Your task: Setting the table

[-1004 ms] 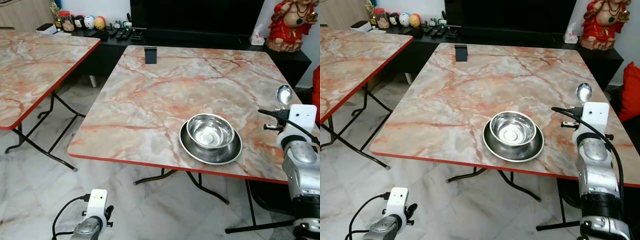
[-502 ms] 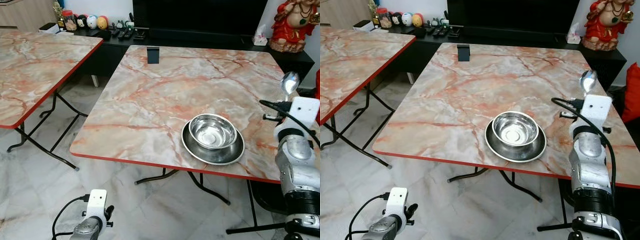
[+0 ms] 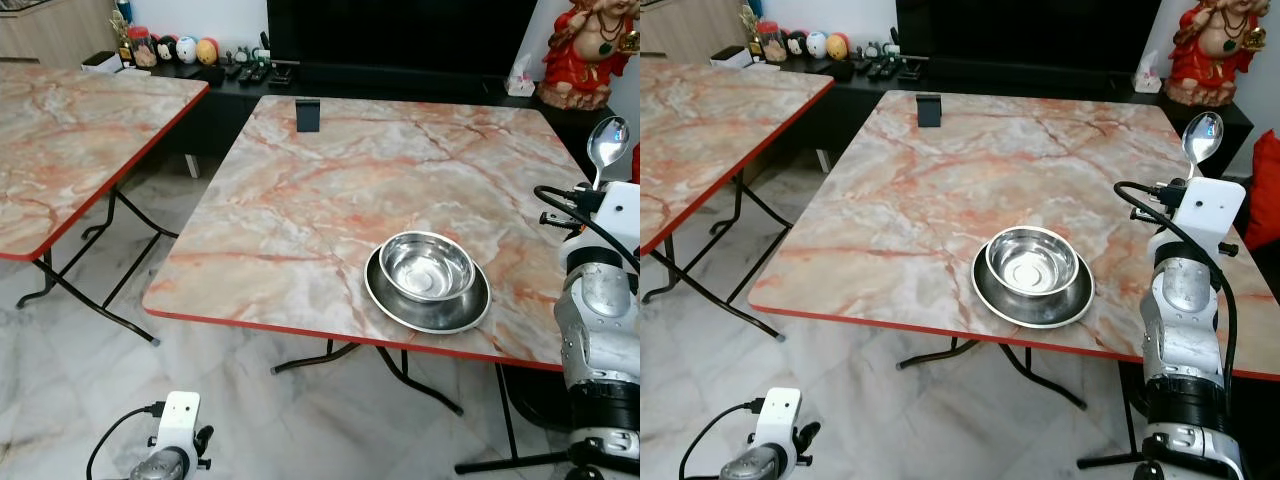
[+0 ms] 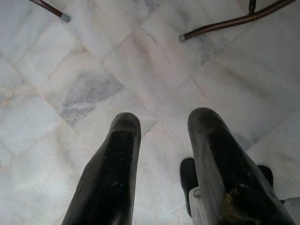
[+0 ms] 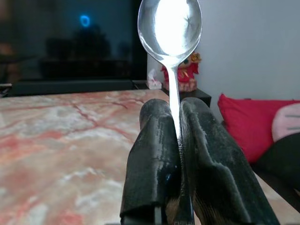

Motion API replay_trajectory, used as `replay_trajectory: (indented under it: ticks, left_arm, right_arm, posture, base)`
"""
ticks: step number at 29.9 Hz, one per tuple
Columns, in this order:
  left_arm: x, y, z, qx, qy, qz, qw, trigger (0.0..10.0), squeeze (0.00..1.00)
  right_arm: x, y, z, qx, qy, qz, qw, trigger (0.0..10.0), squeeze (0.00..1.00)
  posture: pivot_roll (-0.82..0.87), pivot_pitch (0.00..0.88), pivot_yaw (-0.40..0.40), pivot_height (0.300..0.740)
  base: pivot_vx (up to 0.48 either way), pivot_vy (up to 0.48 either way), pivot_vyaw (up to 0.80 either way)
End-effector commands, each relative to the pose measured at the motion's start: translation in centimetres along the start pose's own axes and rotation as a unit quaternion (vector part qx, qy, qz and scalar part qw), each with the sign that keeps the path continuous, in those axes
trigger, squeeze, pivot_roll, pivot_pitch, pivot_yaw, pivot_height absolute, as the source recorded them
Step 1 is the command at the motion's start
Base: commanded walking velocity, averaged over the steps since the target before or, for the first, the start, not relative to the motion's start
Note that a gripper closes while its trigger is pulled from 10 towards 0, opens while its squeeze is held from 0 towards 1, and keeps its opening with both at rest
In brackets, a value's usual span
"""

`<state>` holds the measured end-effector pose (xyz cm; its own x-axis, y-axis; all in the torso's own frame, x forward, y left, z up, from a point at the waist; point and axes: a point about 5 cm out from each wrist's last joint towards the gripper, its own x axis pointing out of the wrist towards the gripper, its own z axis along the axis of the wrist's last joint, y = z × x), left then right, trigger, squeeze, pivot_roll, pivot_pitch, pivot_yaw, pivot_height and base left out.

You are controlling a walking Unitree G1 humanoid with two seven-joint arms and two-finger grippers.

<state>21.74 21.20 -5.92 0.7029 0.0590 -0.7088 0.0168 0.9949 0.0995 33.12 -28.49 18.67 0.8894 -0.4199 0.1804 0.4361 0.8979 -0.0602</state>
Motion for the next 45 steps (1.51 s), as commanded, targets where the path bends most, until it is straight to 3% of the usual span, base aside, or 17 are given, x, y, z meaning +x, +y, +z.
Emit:
replay_trajectory:
  ticks: [1, 16, 24, 29, 31, 33, 35, 39, 45]
  left_arm:
    - [0.0, -0.1, 0.2, 0.008, -0.004, -0.005, 1.000, 10.0, 0.00]
    - [0.1, 0.0, 0.7, 0.008, -0.012, -0.007, 1.000, 10.0, 0.00]
    - [0.1, -0.1, 0.4, 0.006, -0.008, -0.009, 1.000, 10.0, 0.00]
    - [0.0, -0.2, 0.3, 0.008, -0.007, -0.011, 1.000, 10.0, 0.00]
    - [0.1, -0.5, 0.3, 0.010, -0.004, -0.016, 1.000, 10.0, 0.00]
    - [0.1, -0.6, 0.3, 0.011, -0.004, -0.017, 1.000, 10.0, 0.00]
    - [0.1, -0.7, 0.3, 0.014, -0.001, -0.018, 1.000, 10.0, 0.00]
    - [0.3, -1.1, 0.7, 0.013, -0.004, -0.023, 1.000, 10.0, 0.00]
    - [0.4, -1.2, 1.1, 0.007, -0.008, -0.022, 1.000, 10.0, 0.00]
  right_arm:
    - [0.1, 0.3, 0.6, 0.004, -0.015, 0.002, 1.000, 10.0, 0.00]
    - [0.1, 0.9, 0.8, 0.018, -0.021, 0.005, 1.000, 10.0, 0.00]
    - [-0.9, 0.1, 0.5, -0.010, 0.017, 0.010, 1.000, 10.0, 0.00]
    - [-2.2, -0.7, 0.2, -0.033, 0.060, 0.017, 0.998, 10.0, 0.00]
    - [-4.3, -1.6, -0.5, -0.036, 0.122, 0.028, 0.991, 10.0, 0.00]
    - [-4.6, -1.6, -0.7, -0.034, 0.135, 0.034, 0.990, 10.0, 0.00]
    - [-5.4, -1.6, -1.2, -0.028, 0.164, 0.042, 0.985, 10.0, 0.00]
    - [-6.7, -1.6, -4.4, 0.006, 0.250, 0.054, 0.967, 10.0, 0.00]
    - [-7.4, -1.1, -6.4, 0.029, 0.309, 0.056, 0.949, 10.0, 0.00]
  posture:
    - [0.03, 0.000, -0.010, 0.740]
    - [0.04, 0.000, -0.014, 0.740]
    - [0.02, 0.000, -0.019, 0.740]
    - [0.00, 0.000, -0.019, 0.740]
    - [-0.01, 0.000, -0.020, 0.740]
    - [-0.01, 0.000, -0.020, 0.740]
    - [-0.02, 0.000, -0.019, 0.740]
    - [-0.02, 0.000, -0.023, 0.740]
    - [-0.01, 0.000, -0.029, 0.740]
  base:
    - [0.319, 0.000, 0.00]
    - [0.158, 0.000, 0.00]
    - [0.000, 0.000, 0.00]
    - [0.000, 0.000, 0.00]
    - [0.000, 0.000, 0.00]
    - [0.000, 0.000, 0.00]
    - [0.000, 0.000, 0.00]
    - [0.000, 0.000, 0.00]
    - [0.000, 0.000, 0.00]
